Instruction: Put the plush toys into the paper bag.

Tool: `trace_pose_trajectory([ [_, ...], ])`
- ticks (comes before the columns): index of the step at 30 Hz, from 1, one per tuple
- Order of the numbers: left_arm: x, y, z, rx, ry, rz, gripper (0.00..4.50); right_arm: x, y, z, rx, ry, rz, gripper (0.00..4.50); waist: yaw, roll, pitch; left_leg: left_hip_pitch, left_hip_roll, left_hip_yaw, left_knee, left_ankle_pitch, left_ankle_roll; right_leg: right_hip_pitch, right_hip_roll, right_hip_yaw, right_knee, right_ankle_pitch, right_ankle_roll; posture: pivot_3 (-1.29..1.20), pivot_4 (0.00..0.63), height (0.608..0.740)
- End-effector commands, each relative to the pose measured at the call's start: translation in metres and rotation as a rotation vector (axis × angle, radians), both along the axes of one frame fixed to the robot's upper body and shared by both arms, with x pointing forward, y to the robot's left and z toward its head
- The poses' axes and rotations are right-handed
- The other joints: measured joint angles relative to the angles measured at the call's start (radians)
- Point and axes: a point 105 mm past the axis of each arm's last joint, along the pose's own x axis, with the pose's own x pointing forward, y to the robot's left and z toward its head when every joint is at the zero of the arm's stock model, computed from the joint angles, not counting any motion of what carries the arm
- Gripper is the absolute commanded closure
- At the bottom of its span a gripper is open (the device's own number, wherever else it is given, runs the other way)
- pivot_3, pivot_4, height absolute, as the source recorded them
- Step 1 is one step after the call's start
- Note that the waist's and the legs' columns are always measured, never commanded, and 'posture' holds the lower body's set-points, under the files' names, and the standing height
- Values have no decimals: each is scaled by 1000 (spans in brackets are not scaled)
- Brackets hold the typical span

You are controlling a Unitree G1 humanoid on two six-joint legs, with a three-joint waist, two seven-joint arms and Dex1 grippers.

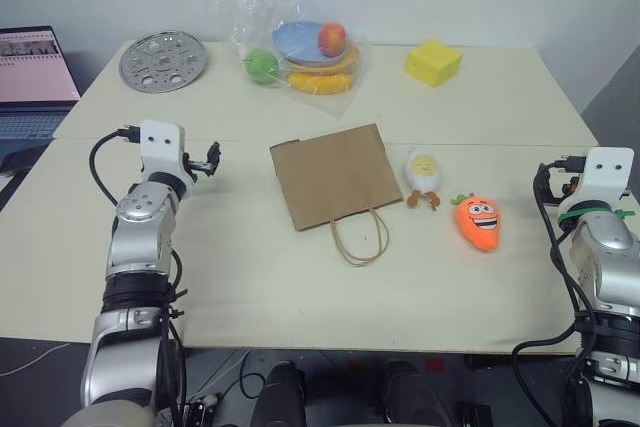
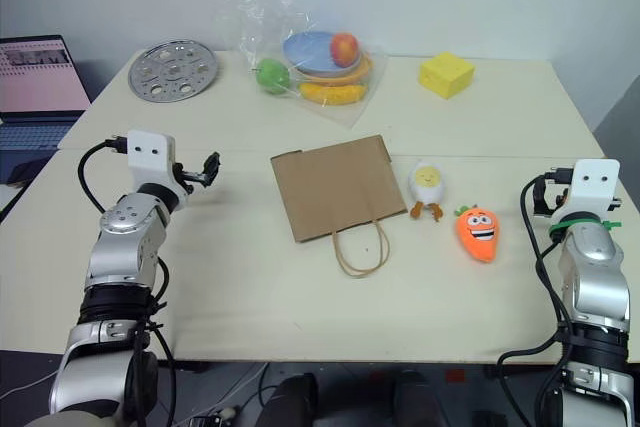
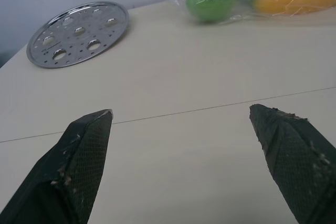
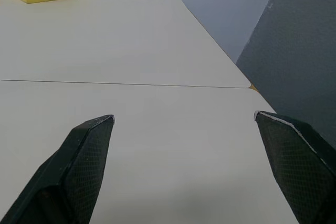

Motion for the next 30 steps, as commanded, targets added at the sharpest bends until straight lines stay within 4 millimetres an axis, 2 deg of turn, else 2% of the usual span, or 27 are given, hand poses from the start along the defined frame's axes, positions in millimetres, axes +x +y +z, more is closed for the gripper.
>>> trace_pose_trajectory([
  [1, 0, 0, 16, 1, -45, -10, 35, -2, -2, 21, -33, -68, -4, 0, 0, 0, 0, 0, 0, 0, 0, 0, 0, 0, 0, 0, 0, 0, 0, 0, 150, 740],
  [9, -1, 6, 19, 9, -58, 12, 35, -2, -2, 21, -32, -66, -4, 0, 0, 0, 0, 0, 0, 0, 0, 0, 0, 0, 0, 0, 0, 0, 0, 0, 150, 740],
  [20, -3, -1, 19, 5, -61, -39, 35, -3, 0, 26, -68, -71, 27, 0, 0, 0, 0, 0, 0, 0, 0, 0, 0, 0, 0, 0, 0, 0, 0, 0, 150, 740],
  [23, -7, -11, 32, -29, -105, -158, 35, -2, 44, 43, 58, -151, 330, 0, -2, 0, 0, 0, 0, 0, 0, 0, 0, 0, 0, 0, 0, 0, 0, 0, 150, 740],
  [25, -11, -17, 40, -20, -117, -241, 35, -9, 71, 52, 56, -143, 524, 0, -3, 0, 0, 0, 0, 0, 0, 0, 0, 0, 0, 0, 0, 0, 0, 0, 150, 740],
  [28, -15, -22, 48, -14, -105, -338, 35, -27, 98, 59, 53, -77, 748, 0, -2, 0, 0, 0, 0, 0, 0, 0, 0, 0, 0, 0, -1, 0, 0, 0, 150, 740],
  [30, -23, -40, 58, -39, -109, -494, 35, -37, 109, 66, 59, -45, 858, 0, -1, 0, 0, 0, 0, 0, 0, 0, 0, 1, 0, 0, -1, 0, 0, 0, 150, 740],
])
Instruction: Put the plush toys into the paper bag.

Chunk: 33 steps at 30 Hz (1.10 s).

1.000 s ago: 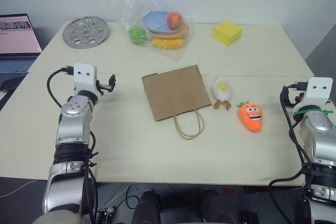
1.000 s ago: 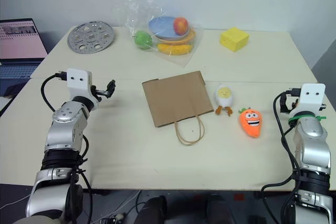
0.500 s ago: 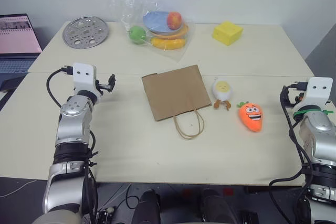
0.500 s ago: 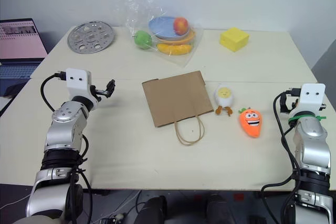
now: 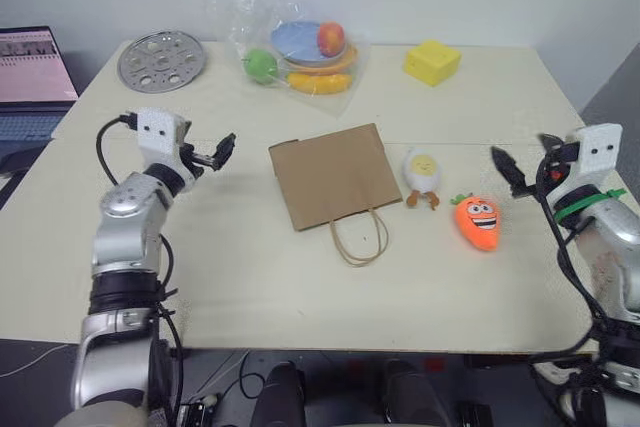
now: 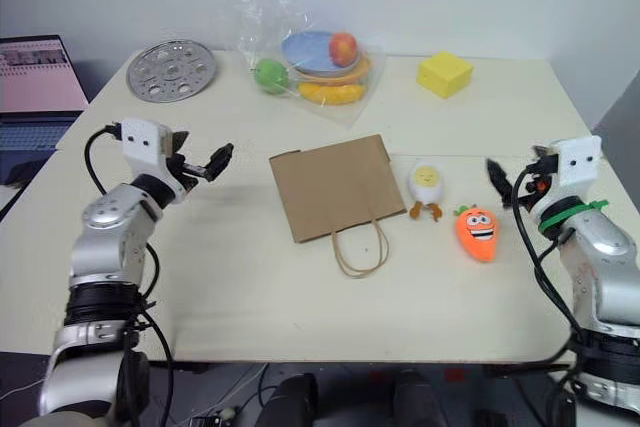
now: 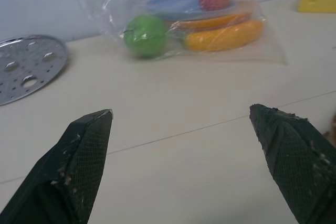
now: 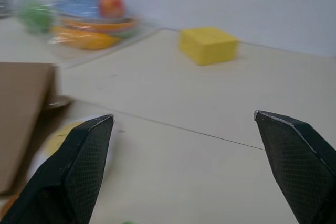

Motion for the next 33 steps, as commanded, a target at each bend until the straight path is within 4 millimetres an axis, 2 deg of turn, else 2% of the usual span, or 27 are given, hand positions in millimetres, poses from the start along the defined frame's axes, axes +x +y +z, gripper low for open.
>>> trace_pose_trajectory([
  [1, -19, -35, 31, 21, -60, -288, 35, -21, 24, 21, -15, 14, 215, 0, 0, 0, 0, 0, 0, 0, 0, 0, 0, 0, 0, 0, 0, 0, 0, 0, 150, 740],
  [2, -28, -48, 33, 70, -55, -392, 35, -27, 30, 23, -35, 32, 271, 0, 1, 0, 0, 0, 0, 0, 0, 0, 0, 1, 0, 0, 0, 0, 0, 0, 150, 740],
  [6, -46, -80, 25, 261, -20, -609, 35, -47, 52, 23, -73, 99, 439, 0, 5, 0, 0, 0, 0, 0, 0, 0, 0, 1, 0, 0, -1, 0, 0, 0, 150, 740],
  [9, -64, -102, 20, 333, -11, -774, 35, -63, 66, 20, -102, 147, 550, 0, 6, 0, 0, 0, 0, 0, 0, 0, 0, 1, 0, 0, -1, 0, 0, 0, 150, 740],
  [11, -82, -117, 9, 439, -5, -918, 35, -74, 72, 20, -116, 175, 607, 0, 6, 0, 0, 0, 0, 0, 0, 0, 0, 1, 0, 0, -1, 0, 0, 0, 150, 740],
  [14, -108, -136, -25, 687, -16, -1135, 35, -92, 86, 16, -202, 197, 693, 0, 8, 0, 0, 0, 0, 0, 0, 0, 0, 1, 0, 0, -1, 0, 0, 0, 150, 740],
  [17, -109, -146, -45, 728, -32, -1192, 35, -96, 95, 19, -213, 163, 695, 0, 9, 0, 0, 1, 0, 1, 0, 0, 0, 2, 0, 1, -2, 0, 0, 0, 150, 740],
  [20, -109, -156, -60, 744, -46, -1236, 35, -97, 94, 18, -227, 156, 654, 0, 10, 0, 0, 1, 0, 1, 1, 0, 0, 2, 0, 1, -2, 0, 0, 0, 150, 740],
  [24, -95, -172, -72, 765, -96, -1210, 35, -100, 93, 21, -214, 144, 612, 0, 17, 0, 0, 0, 0, 0, 1, 0, 0, 1, 0, 0, -2, 0, 0, 0, 150, 740],
  [29, -87, -184, -81, 732, -121, -1195, 35, -103, 94, 23, -204, 141, 584, 0, 20, 0, 0, 0, 0, 0, 1, 0, 0, 1, 1, 0, -2, 0, 0, 0, 150, 740],
  [33, -82, -185, -83, 737, -131, -1186, 35, -101, 90, 25, -196, 133, 549, 0, 22, 0, 0, 0, 0, 0, 1, 0, 0, 2, 1, 0, -2, 0, 0, 0, 150, 740],
])
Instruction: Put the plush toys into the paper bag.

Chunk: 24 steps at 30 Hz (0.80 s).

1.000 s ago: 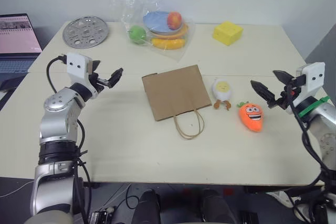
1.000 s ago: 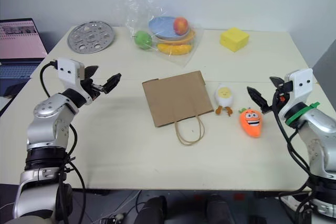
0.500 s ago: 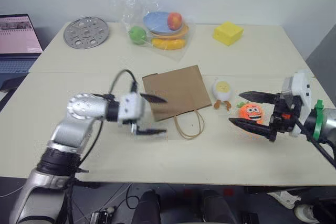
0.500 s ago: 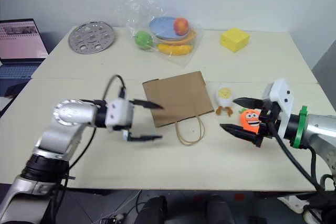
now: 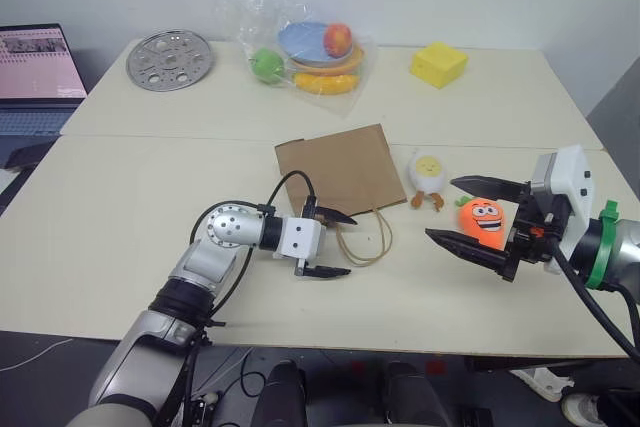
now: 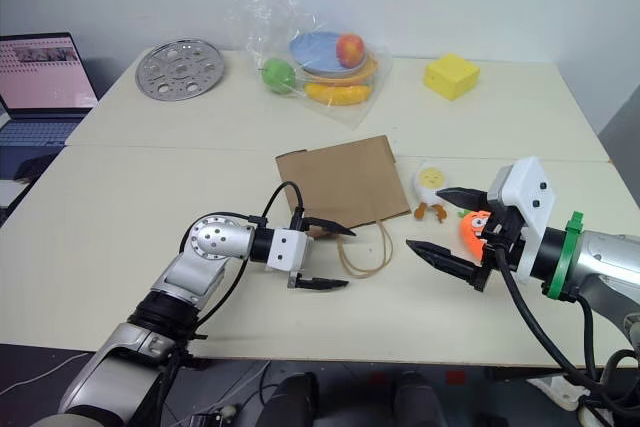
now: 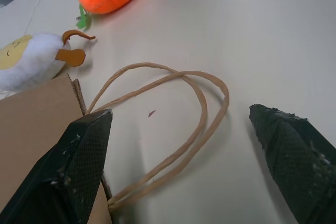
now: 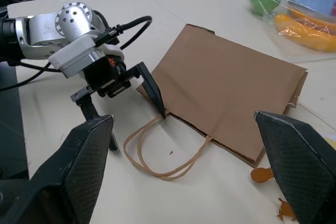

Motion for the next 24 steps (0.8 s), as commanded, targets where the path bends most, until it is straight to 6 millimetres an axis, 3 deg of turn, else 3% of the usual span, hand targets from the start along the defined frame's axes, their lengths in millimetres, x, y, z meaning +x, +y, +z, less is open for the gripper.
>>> trace_pose_trajectory([
  [1, 6, -2, 9, -19, -58, 0, 211, -2, -2, 9, 8, -43, -20, 0, 0, 0, 0, 0, 0, 0, 0, 0, 0, 0, 0, 0, 0, 0, 0, 0, 150, 740],
  [4, 7, -2, 10, -29, -56, 5, 883, -1, -2, 12, 19, -48, -26, 0, 0, 0, 0, 0, 0, 0, 0, 0, 0, 0, 0, 0, 0, 0, 0, 0, 150, 740],
  [15, 9, -4, 10, -42, -71, 4, 4327, 2, -3, 14, 15, -59, -27, 0, 1, 0, 0, 0, 0, 0, 0, 0, 0, 0, 0, 0, 0, 0, 0, 0, 150, 740],
  [19, 15, -10, 33, -185, -25, 51, 4492, 4, -4, 15, 19, -66, -30, 0, 2, 0, 0, 0, 0, 0, 0, 0, 0, 0, 0, 0, 0, 0, 0, 0, 150, 740],
  [24, 32, 3, 79, -439, 162, 178, 4492, 5, -11, 9, -10, -60, -52, 0, 1, 0, 0, 0, 0, -1, 0, 0, 0, 0, 1, -1, 0, 0, 0, 0, 150, 740],
])
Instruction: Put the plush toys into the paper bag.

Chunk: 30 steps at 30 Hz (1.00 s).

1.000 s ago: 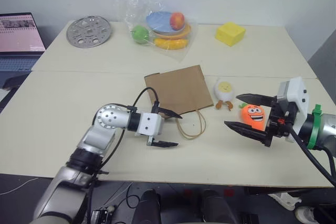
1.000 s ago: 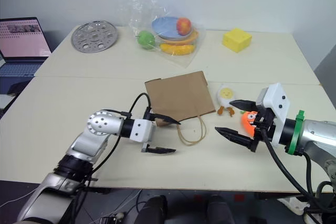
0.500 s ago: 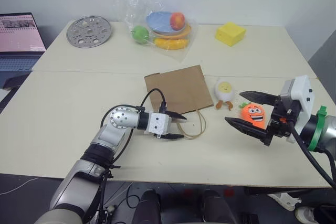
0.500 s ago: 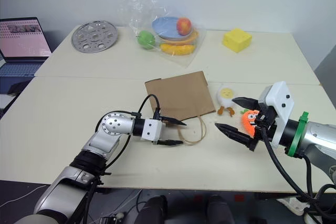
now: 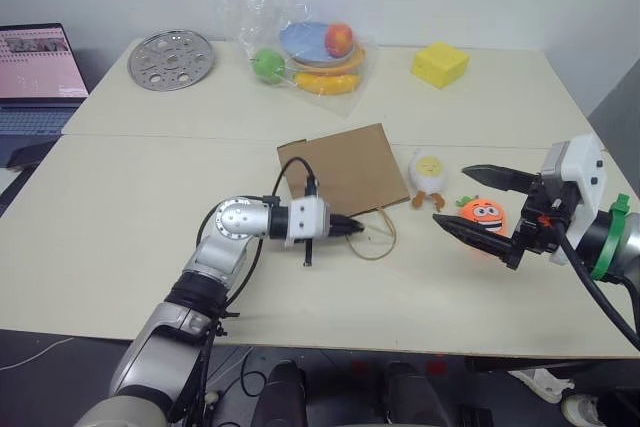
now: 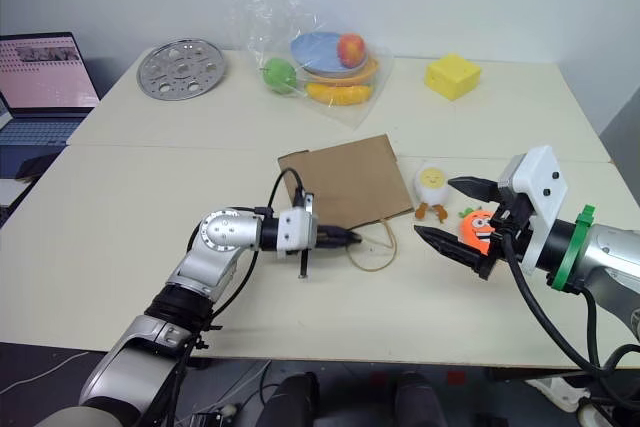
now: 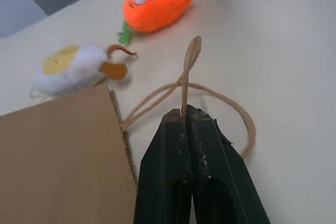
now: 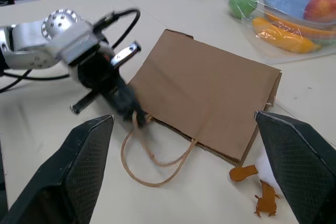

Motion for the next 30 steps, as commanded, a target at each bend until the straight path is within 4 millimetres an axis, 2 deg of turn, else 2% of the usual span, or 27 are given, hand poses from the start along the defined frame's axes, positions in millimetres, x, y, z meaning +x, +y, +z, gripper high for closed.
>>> trace_pose_trajectory([
  [1, 9, 10, 56, -225, 66, 46, 4492, -1, -1, 6, 1, -45, 1, 0, -1, 0, 0, 0, 0, 0, 0, 0, 0, 0, 0, 0, 0, 0, 0, 0, 150, 740],
  [4, 10, 14, 72, -289, 112, 48, 4492, 2, 3, 3, 18, -48, -2, 0, -1, 0, 0, 0, 0, 0, 0, 0, 0, 0, 0, 0, 0, 0, 0, 0, 150, 740],
  [13, 15, 19, 95, -340, 108, 72, 4492, 22, 18, -17, 9, -57, -56, 0, -1, 0, 0, 0, 0, 0, 1, 0, 0, 0, 0, 0, 0, 0, 0, 0, 150, 740],
  [15, 14, 17, 100, -346, 107, 59, 4492, 39, 26, -20, 63, -62, -117, 0, -4, 0, 0, 0, 0, 0, 0, 0, 0, 0, 0, 0, 0, 0, 0, 0, 150, 740],
  [17, 13, 17, 102, -349, 108, 54, 4492, 46, 31, -21, 83, -63, -145, 0, -8, 0, 0, 0, 0, 0, 1, 0, 0, 0, 1, 0, 0, 0, 0, 0, 150, 740],
  [20, 13, 15, 103, -345, 103, 51, 4500, 62, 42, -25, 150, -35, -197, 592, -8, 0, 0, 0, 0, -1, 0, 0, 0, 0, 1, 0, 0, 0, 0, 0, 150, 740],
  [22, 13, 13, 105, -344, 99, 53, 4500, 69, 52, -28, 160, -35, -195, 1227, -8, 0, 0, 0, 0, 0, 0, 0, 0, -1, 1, 0, 0, 0, 0, 0, 150, 740],
  [30, 9, 12, 106, -338, 96, 46, 4500, 90, 84, -32, 205, -52, -189, 4269, -12, 0, 0, 0, 0, 0, 0, 0, 0, -1, 1, 0, 1, 0, 0, 0, 150, 740],
])
